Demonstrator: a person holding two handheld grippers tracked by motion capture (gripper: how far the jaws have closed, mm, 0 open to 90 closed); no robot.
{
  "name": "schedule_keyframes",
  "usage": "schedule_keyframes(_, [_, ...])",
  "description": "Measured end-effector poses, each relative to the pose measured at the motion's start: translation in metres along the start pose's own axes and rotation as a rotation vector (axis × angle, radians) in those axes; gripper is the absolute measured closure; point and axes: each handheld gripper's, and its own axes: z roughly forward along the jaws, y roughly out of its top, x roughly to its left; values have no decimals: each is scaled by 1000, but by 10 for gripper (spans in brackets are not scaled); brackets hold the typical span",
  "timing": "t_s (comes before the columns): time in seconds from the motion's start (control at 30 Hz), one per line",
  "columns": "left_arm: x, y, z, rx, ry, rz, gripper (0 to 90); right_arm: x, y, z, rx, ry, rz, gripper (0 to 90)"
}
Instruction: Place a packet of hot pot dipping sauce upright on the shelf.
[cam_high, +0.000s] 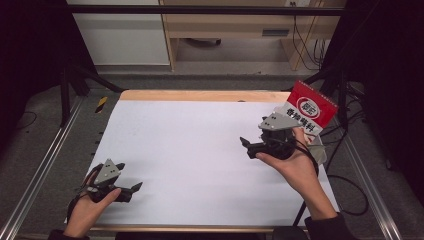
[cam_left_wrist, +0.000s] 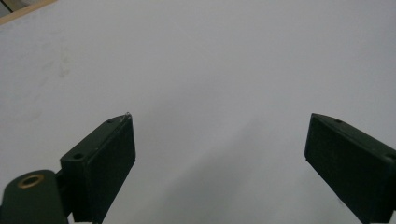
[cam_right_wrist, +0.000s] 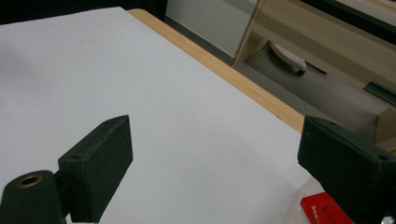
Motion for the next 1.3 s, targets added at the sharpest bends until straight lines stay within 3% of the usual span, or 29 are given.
schedule_keyframes(0.83, [0, 0, 0, 1, 4, 3, 81, 27, -14, 1, -1, 37, 3, 77])
schedule_keyframes(1.1, [0, 0, 0, 2, 6, 6, 80, 38, -27, -1, 1, 44, 8, 72])
schedule_keyframes(1.3, [0, 0, 0, 4, 7, 7, 80, 46, -41, 0, 8, 76, 18, 60])
